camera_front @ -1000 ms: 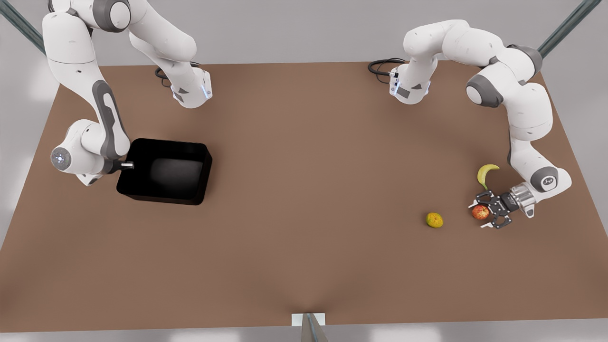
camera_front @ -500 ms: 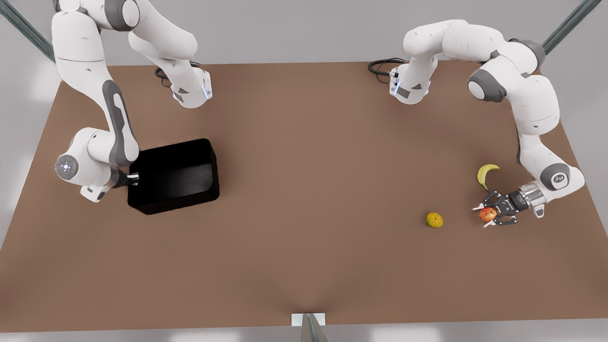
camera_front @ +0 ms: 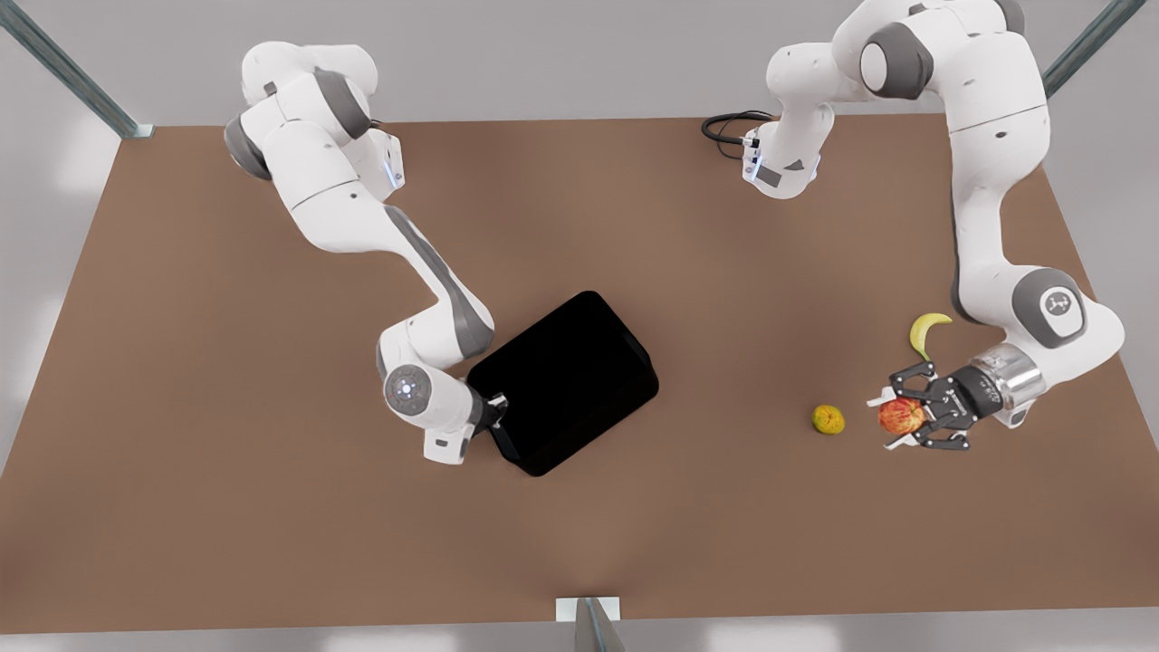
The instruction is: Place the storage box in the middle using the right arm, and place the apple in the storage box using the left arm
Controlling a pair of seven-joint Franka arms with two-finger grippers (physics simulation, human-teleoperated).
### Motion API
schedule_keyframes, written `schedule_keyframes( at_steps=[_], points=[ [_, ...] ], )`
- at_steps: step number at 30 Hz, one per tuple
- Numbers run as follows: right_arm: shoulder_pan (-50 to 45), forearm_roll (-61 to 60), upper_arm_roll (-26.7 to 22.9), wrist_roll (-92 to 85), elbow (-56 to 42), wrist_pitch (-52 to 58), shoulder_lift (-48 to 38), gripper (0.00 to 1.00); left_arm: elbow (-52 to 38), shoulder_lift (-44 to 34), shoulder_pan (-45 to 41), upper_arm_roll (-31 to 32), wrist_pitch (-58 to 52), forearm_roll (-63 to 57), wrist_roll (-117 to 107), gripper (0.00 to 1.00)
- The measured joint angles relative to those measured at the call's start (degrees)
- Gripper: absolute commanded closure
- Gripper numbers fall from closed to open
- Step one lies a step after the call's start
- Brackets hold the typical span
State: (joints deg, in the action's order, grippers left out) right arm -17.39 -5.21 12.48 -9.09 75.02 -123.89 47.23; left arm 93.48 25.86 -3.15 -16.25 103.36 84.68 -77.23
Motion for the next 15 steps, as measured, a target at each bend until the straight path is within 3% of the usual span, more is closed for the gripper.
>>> schedule_keyframes(
  at_steps=[2, 3, 4, 5, 11, 13, 15],
  points=[
    [-1.5, 0.0, 0.2, 1.5, -0.4, -3.9, 1.5, 0.79, -1.5, 0.4, -6.8, 0.1, 3.4, -4.6, -3.5, 0.79],
    [-1.5, 0.1, 1.2, 2.8, -0.4, -4.5, 1.5, 0.66, -1.8, 0.7, -10.9, 0.1, 7.4, -6.7, -5.9, 0.79],
    [-1.5, 0.2, 1.2, 3.0, -0.4, -4.6, 1.8, 0.15, -2.5, 1.4, -13.2, 0.2, 9.6, -8.9, -7.6, 0.79],
    [-1.4, 0.4, 1.2, 2.8, -0.1, -6.3, 1.9, 0.00, -3.1, 2.4, -16.9, 0.3, 12.6, -11.2, -10.3, 0.79],
    [-0.7, 0.4, 0.8, 2.2, -1.8, -3.3, 0.5, 0.00, -8.7, 6.4, -31.2, 0.3, 22.6, -38.5, -34.0, 0.79],
    [4.9, 0.4, 0.4, 2.1, -2.3, 7.3, -4.5, 0.00, -13.8, 10.5, -34.4, 0.3, 22.7, -53.0, -43.1, 0.79],
    [15.5, 1.1, -0.3, 0.6, -1.4, 25.8, -14.2, 0.00, -21.0, 16.0, -36.3, 0.1, 22.6, -69.7, -53.2, 0.79]
  ],
)
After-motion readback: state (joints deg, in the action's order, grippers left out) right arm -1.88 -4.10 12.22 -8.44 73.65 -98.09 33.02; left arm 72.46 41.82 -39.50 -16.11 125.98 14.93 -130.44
